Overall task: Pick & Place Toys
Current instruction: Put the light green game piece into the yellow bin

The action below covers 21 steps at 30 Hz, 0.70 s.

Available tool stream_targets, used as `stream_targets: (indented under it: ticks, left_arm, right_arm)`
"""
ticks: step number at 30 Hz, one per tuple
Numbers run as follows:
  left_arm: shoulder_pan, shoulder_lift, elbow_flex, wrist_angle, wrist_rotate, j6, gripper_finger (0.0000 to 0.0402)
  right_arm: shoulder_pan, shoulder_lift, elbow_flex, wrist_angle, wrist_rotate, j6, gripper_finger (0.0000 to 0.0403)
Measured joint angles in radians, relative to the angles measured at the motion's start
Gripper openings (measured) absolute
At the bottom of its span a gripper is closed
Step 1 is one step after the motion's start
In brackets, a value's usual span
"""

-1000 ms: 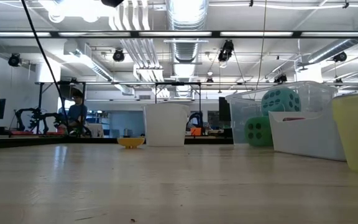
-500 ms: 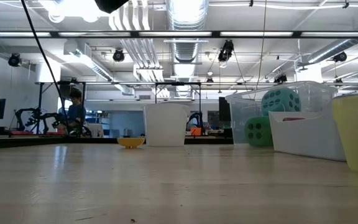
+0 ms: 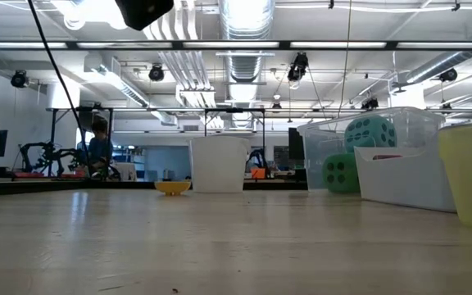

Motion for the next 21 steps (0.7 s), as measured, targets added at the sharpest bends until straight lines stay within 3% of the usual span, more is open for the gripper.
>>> stream_targets:
  ticks: [12, 21]
  left_arm:
    - [0.02, 0.0, 0.0, -0.004, 0.0, -0.001, 0.0353]
    - [0.031, 0.0, 0.0, -0.016, 0.0, -0.003, 0.0353]
  right_arm:
    - [0.01, -0.162, -0.352, 0.375, 0.003, 0.096, 0.0087]
    - [-0.062, -0.225, -0.529, 0.635, 0.001, -0.007, 0.0087]
